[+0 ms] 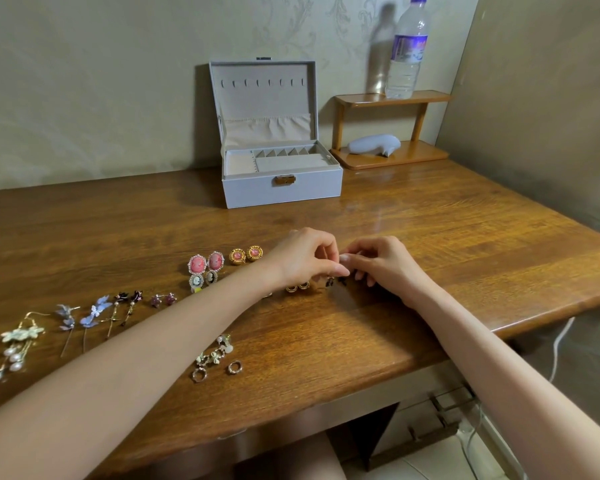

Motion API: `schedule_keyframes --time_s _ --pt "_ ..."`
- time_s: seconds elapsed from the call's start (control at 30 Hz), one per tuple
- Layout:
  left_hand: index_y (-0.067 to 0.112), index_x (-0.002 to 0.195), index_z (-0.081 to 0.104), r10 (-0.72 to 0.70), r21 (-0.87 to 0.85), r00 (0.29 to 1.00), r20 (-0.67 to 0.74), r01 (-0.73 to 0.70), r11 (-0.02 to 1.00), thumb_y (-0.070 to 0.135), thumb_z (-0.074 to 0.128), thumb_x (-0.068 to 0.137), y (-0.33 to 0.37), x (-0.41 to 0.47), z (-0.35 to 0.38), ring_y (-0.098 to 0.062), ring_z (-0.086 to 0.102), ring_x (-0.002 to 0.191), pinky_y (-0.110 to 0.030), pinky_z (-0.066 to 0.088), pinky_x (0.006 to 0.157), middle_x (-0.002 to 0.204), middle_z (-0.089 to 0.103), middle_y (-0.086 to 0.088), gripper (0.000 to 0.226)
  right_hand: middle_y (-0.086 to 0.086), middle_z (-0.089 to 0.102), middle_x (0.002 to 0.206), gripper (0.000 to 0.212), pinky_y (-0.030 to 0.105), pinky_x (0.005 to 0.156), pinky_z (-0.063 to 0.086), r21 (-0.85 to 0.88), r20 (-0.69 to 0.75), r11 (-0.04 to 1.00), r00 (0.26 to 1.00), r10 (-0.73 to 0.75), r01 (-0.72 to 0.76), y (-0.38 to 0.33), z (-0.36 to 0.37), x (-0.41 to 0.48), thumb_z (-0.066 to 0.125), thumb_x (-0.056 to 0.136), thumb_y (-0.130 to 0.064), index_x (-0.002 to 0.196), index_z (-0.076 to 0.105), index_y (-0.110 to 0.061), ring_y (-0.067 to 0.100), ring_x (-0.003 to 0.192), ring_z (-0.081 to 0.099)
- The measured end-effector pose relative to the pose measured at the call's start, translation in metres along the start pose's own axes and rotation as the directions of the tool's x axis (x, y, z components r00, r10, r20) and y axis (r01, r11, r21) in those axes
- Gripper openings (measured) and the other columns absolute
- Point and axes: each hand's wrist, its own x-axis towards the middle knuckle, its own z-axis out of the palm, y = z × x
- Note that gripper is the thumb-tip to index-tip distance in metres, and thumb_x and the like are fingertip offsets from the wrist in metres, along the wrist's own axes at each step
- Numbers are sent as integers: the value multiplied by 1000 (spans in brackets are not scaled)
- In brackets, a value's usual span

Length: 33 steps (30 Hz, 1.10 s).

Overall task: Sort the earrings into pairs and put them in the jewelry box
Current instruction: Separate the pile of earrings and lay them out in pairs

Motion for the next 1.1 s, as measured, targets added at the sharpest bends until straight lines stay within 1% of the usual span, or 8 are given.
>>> schedule_keyframes --time_s 0.17,0.3,0.5,0.67,0.8,0.93,1.03,1.1 --pt "11 76 66 -51 27 996 -72 53 998 25 77 73 -3 5 5 -9 61 61 -19 48 61 71 66 0 18 3 66 68 11 14 47 43 25 4 1000 1000 3 -3 2 0 0 67 85 -20 88 71 -10 1 52 55" --pt "10 81 69 -51 12 997 -60 52 999 16 74 76 -5 6 4 -12 67 71 -25 56 72 81 70 -3 10 2 67 71 9 14 47 44 27 1 1000 1000 -2 2 2 0 0 67 85 -19 88 71 -11 2 53 55" --pt "17 86 68 -47 59 998 -45 50 997 19 70 80 -7 7 3 -8 61 79 -26 50 77 80 63 7 6 0 66 69 9 13 47 43 21 -6 1000 1000 -7 8 2 1 0 67 85 -19 88 71 -11 1 51 55" --pt "10 91 65 -56 -200 997 46 64 978 13 65 85 -3 3 -5 -6 64 75 -17 52 64 83 66 1 7 2 67 70 7 14 46 42 13 -6 1000 1000 -17 17 4 1 1 66 86 -16 87 70 -11 3 52 56" --pt "2 95 64 -14 -276 991 130 50 960 8 63 85 3 -2 -9 -3 62 67 -17 52 66 78 67 1 12 1 64 65 6 13 45 42 -4 -9 1000 1000 -22 22 3 1 1 64 86 -14 86 70 -12 2 51 55" --pt "7 94 64 -17 -235 987 157 54 971 10 63 86 1 -4 -4 -3 63 67 -19 52 68 78 68 1 9 6 66 69 9 14 47 44 -15 -3 1000 1000 -27 27 3 1 1 64 87 -15 89 70 -9 5 53 56" --pt "14 94 63 -28 -140 987 155 50 989 17 62 87 0 -3 0 2 58 66 -19 46 65 76 63 7 7 6 66 70 10 14 47 44 -15 -9 1000 1000 -27 27 4 1 1 64 86 -15 90 71 -8 4 53 56" --pt "16 95 63 -35 -101 988 151 50 994 19 61 88 -1 -2 1 -2 54 66 -20 43 65 74 60 8 8 8 67 72 10 14 47 45 -23 -8 999 1000 -29 29 4 0 1 64 87 -15 90 71 -8 5 54 56"
